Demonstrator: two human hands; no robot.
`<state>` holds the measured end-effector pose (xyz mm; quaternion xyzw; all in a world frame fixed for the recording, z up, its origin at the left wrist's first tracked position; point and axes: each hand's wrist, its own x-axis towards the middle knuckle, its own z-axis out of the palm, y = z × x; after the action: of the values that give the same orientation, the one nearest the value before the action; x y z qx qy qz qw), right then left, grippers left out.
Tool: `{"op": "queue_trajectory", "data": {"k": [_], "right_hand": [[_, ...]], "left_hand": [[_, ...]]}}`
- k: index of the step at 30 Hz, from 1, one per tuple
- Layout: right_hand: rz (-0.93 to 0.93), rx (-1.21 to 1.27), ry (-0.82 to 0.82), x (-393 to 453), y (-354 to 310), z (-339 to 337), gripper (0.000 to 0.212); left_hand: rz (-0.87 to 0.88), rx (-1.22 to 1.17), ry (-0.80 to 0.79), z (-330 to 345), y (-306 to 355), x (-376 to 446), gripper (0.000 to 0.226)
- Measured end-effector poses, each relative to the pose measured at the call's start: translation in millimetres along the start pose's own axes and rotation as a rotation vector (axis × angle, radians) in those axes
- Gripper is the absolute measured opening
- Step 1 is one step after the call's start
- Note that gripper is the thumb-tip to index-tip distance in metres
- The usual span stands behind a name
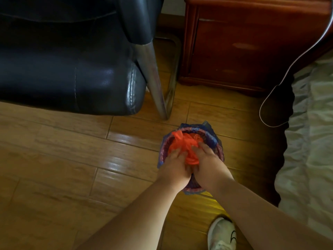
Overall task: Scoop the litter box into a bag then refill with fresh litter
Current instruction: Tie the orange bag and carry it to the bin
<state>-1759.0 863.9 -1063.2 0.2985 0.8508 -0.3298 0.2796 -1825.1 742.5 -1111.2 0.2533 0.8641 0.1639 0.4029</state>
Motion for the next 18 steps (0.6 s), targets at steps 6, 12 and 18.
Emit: {"op": "queue_trajectory", "data": {"k": [6, 12, 18], "right_hand": [[-0.020, -0.176, -0.190, 25.2, 12.0, 30.2, 0.087], [0.025, -0.175, -0.233, 52.0, 28.0, 46.1, 0.075], [0.038, 0.008, -0.026, 49.8, 24.7, 41.1, 0.059]], "left_hand": [[-0.087, 0.209, -0.236, 12.0, -6.2, 27.1, 0.072], [-0.035, 0.241, -0.121, 11.3, -17.7, 39.4, 0.034], [0.103, 0.040, 0.170, 4.6, -22.4, 31.6, 0.069]]}}
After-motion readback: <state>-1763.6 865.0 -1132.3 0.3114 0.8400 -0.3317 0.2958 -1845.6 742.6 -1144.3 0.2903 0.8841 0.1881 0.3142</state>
